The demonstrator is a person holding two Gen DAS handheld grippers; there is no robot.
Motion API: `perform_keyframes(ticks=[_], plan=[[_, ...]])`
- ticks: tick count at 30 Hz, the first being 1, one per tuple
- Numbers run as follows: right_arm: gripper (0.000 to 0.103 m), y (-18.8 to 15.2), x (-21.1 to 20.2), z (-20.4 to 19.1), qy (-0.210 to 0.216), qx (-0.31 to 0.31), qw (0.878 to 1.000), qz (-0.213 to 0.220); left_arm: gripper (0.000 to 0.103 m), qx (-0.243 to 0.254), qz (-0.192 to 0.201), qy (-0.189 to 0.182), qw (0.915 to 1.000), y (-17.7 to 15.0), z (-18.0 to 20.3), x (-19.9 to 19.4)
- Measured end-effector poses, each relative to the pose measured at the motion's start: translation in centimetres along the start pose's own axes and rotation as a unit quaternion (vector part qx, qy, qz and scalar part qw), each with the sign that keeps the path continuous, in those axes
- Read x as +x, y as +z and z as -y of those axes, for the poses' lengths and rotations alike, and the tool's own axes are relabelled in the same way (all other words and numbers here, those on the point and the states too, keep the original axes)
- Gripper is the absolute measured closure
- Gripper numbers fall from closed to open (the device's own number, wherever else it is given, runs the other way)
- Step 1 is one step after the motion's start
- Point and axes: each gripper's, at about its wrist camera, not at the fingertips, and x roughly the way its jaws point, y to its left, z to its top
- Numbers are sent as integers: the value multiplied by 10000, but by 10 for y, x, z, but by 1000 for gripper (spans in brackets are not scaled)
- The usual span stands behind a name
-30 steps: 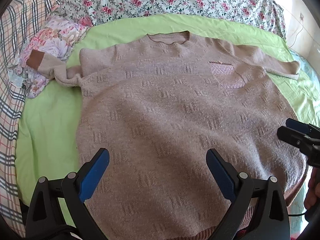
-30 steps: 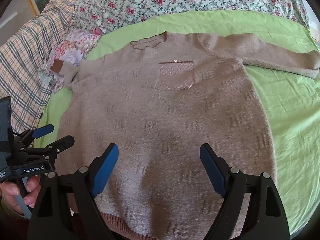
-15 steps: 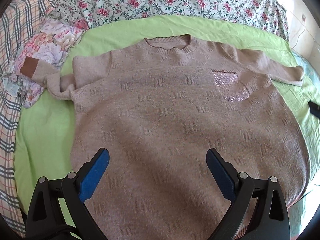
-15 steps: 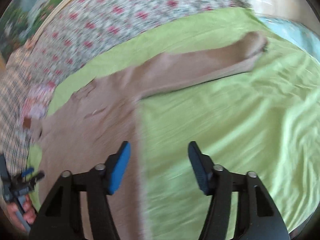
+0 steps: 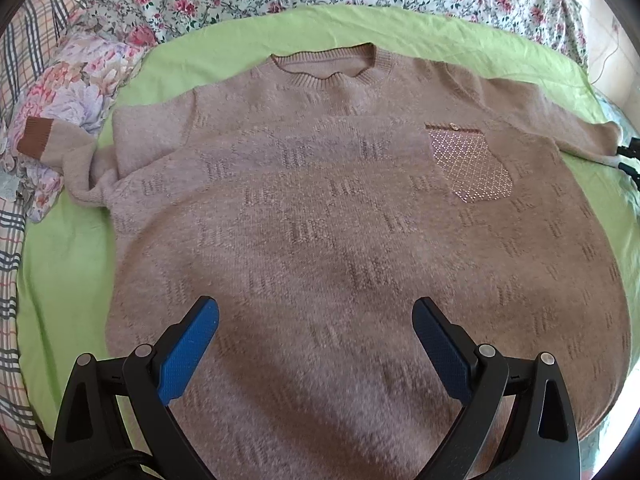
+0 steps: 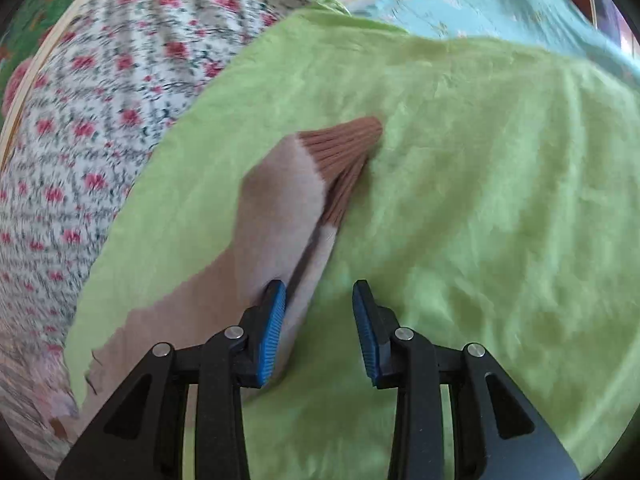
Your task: Fold small clothes
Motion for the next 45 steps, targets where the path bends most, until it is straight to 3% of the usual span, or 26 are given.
perform_keyframes(ticks=[2,4,9,14,20,27,30,36,38,39,40,45], plan=[[72,3,4,-3,-21,-35,10000,17,5,-24,-36,-11,10000,4,0,4],[97,4,1,-8,136,-58,9999,1,5,-54,-70,-37,10000,6,0,7],[97,-13,-21,-51,127,-647,9976,226,5,-106,-74,-119,9998,9,-2,12],[97,-58,-31,-138,671,-1507,9863,-38,5,-204,-28,-224,9995,8,-8,10],[98,-152,-16,-270,1032,-2809,9528,-516,5,-480,167,-229,9984,10,-32,0],[98,-271,15,-388,2070,-3176,9150,-1381,5,-844,292,-259,9957,9,-65,-4],[98,-326,27,-418,2321,-3349,8965,-1739,5,-966,315,-398,9940,9,-79,-1],[92,-384,64,-432,2691,-3216,8699,-2599,5,-1276,282,-1028,9861,18,-98,14],[71,-385,65,-422,2817,-3058,8667,-2755,5,-1392,234,-1317,9812,28,-101,24],[60,-383,61,-418,2892,-3006,8686,-2674,5,-1467,214,-1529,9771,36,-103,30],[56,-375,56,-411,2933,-2956,8711,-2603,5,-1533,190,-1713,9730,43,-104,35],[56,-337,28,-367,2693,-2610,9026,-2113,5,-1758,11,-2116,9614,87,-98,74]])
